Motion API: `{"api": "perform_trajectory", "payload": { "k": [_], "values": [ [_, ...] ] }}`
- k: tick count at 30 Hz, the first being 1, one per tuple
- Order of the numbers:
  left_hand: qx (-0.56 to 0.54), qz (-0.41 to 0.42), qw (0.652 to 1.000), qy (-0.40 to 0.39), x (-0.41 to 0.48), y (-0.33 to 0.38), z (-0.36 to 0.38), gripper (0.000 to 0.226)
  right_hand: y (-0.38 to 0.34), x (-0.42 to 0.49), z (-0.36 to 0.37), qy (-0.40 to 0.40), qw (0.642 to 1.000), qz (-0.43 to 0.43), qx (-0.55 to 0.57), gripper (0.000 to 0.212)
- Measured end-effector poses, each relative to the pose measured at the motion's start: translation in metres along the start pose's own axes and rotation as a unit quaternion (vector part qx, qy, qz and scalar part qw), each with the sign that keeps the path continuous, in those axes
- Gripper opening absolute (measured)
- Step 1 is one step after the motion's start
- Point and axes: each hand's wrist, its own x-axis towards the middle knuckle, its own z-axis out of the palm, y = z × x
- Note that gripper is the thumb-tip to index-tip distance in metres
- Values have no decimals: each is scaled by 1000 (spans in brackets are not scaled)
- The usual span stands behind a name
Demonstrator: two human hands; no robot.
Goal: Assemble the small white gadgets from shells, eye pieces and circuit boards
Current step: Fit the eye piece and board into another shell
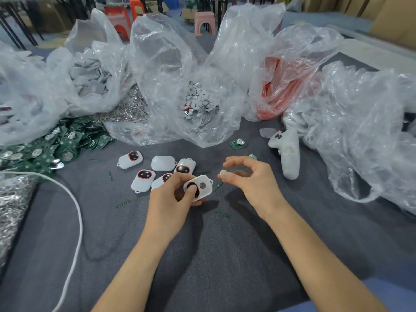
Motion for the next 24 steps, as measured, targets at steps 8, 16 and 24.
{"api": "perform_trajectory", "payload": {
  "k": [8,16,24],
  "values": [
    [8,11,1000,16,-1,0,0,36,-2,0,4,-22,996,38,74,11],
    [-30,-3,999,11,-11,11,12,41,-3,-7,18,-73,990,48,115,8],
    [-34,6,999,32,-14,15,17,26,-6,-12,24,-86,991,32,101,21]
  ]
}}
